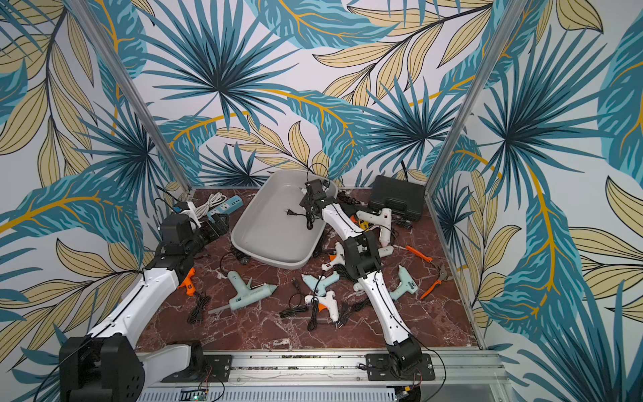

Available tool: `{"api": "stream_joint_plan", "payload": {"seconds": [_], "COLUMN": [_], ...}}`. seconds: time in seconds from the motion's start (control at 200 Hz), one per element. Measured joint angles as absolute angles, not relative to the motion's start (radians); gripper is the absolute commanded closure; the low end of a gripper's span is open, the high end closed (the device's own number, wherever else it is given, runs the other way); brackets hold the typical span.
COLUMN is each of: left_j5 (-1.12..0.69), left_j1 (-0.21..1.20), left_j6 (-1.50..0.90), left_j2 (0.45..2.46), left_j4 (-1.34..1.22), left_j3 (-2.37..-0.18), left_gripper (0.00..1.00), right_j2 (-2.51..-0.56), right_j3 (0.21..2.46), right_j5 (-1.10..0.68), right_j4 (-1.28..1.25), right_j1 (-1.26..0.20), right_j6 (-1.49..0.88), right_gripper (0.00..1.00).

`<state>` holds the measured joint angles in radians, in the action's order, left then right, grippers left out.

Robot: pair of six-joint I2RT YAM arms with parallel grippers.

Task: Put the hot melt glue gun into the storage box
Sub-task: Place the hot melt adhesive gun in the storage box.

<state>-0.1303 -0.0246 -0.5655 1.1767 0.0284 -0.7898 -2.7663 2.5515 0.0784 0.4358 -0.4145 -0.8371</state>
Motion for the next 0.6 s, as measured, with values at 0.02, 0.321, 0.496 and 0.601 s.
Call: {"api": "stream_joint_plan", "payload": {"seconds": [0.02,0.321,0.496,0.601], "left_j5": [-0.129,-0.159,-0.227,-0.252], "left_j1": [-0.025,-0.047,-0.086,-0.087], "left_j6": [-0.566,-0.601,-0.659,-0.677], "left_j2": [1.176,1.152,1.148,1.146], "left_j4": [0.028,0.032,-0.013,-0.031], "left_j3": [-0.790,-0.790,-0.788,-0.783], "left_gripper": [0.00,0.00,0.00,0.00], "right_j2": [-2.766,-2.642,-2.335,-2.143], "right_j3": [2.551,2.465,2.232,2.096], "right_j5": [0.078,0.047,0.029,0.031], "right_j4": [0.436,0.484,0.482,0.481], "right_j1": [-0.414,-0.416,-0.419,-0.420], "right_j6": [-0.837,-0.770,-0.678,-0.616], "right_gripper": [0.43,0.40,0.38,0.37]}}
